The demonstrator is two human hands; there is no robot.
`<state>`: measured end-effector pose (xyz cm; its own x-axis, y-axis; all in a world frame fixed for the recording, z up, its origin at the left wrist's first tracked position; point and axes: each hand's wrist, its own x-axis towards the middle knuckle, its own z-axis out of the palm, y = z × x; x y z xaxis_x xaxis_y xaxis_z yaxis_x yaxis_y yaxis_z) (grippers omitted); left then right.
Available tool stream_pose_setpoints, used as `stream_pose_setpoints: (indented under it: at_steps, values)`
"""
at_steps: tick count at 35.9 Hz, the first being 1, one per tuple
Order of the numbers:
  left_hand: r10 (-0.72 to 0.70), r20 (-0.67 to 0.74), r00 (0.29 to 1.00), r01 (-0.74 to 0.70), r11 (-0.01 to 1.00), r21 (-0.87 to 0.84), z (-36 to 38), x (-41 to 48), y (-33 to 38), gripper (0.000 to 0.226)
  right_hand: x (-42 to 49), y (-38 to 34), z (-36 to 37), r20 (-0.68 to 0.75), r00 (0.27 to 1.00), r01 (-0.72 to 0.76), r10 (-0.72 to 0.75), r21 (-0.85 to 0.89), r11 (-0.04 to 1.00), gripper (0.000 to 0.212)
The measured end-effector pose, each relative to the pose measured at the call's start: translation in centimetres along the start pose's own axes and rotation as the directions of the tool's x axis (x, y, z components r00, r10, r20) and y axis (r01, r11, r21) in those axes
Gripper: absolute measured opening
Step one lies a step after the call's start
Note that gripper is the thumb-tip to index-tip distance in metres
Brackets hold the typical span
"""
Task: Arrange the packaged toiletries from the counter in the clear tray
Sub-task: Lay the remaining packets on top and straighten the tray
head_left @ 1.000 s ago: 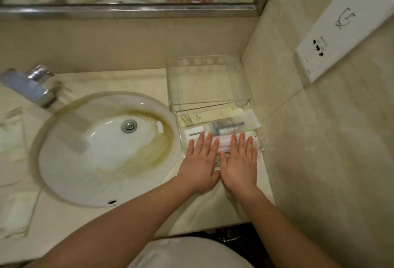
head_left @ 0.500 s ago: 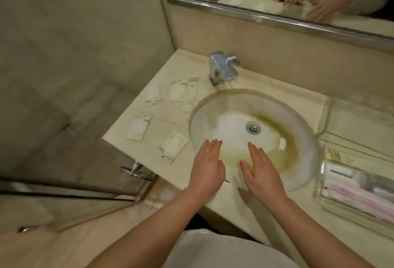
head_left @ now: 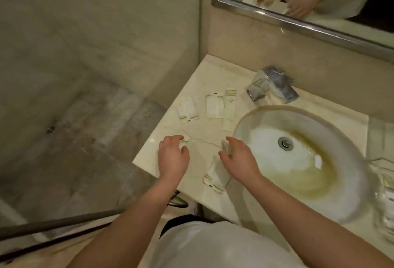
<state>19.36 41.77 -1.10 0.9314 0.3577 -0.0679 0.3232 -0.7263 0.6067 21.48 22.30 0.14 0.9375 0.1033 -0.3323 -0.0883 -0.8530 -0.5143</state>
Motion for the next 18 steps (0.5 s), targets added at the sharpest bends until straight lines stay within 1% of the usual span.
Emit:
stream_pose_setpoints:
  at_steps: [4, 7, 9, 12, 15, 16, 18]
  values:
    - [-0.007, 0.018, 1.000, 0.007, 1.000, 0.012, 0.5, 2.5, 0.3, 0.033, 3.4, -1.1, -0.6, -0.044, 0.997, -0.066, 0.067, 0.032, 0.997, 0.055]
    - [-0.007, 0.033, 0.999, 0.006, 1.000, 0.027, 0.9, 4.0, 0.7, 0.033, 6.1, -1.6, -1.1, -0.101, 0.983, -0.146, 0.153, 0.079, 0.986, 0.056]
    - [-0.014, 0.031, 0.999, 0.012, 0.999, 0.048, 1.2, 4.9, 0.9, 0.033, 7.7, -1.8, -1.5, -0.121, 0.970, -0.205, 0.212, 0.065, 0.977, 0.058]
    - [-0.082, 0.032, 0.996, 0.081, 0.996, 0.038, 1.4, 5.8, 1.0, 0.035, 9.7, -2.1, -1.8, -0.128, 0.951, -0.281, 0.280, 0.015, 0.960, 0.056]
    - [-0.134, 0.035, 0.990, 0.133, 0.991, 0.013, 1.6, 7.3, 1.2, 0.040, 11.1, -2.4, -1.8, -0.162, 0.936, -0.322, 0.312, -0.040, 0.946, 0.047]
    - [-0.140, 0.035, 0.989, 0.140, 0.990, 0.004, 1.6, 7.9, 1.4, 0.042, 11.5, -2.4, -1.7, -0.165, 0.932, -0.335, 0.324, -0.045, 0.941, 0.045]
    - [-0.164, 0.041, 0.986, 0.164, 0.986, -0.008, 1.7, 9.3, 1.9, 0.047, 12.0, -2.4, -1.6, -0.140, 0.916, -0.379, 0.375, 0.003, 0.926, 0.044]
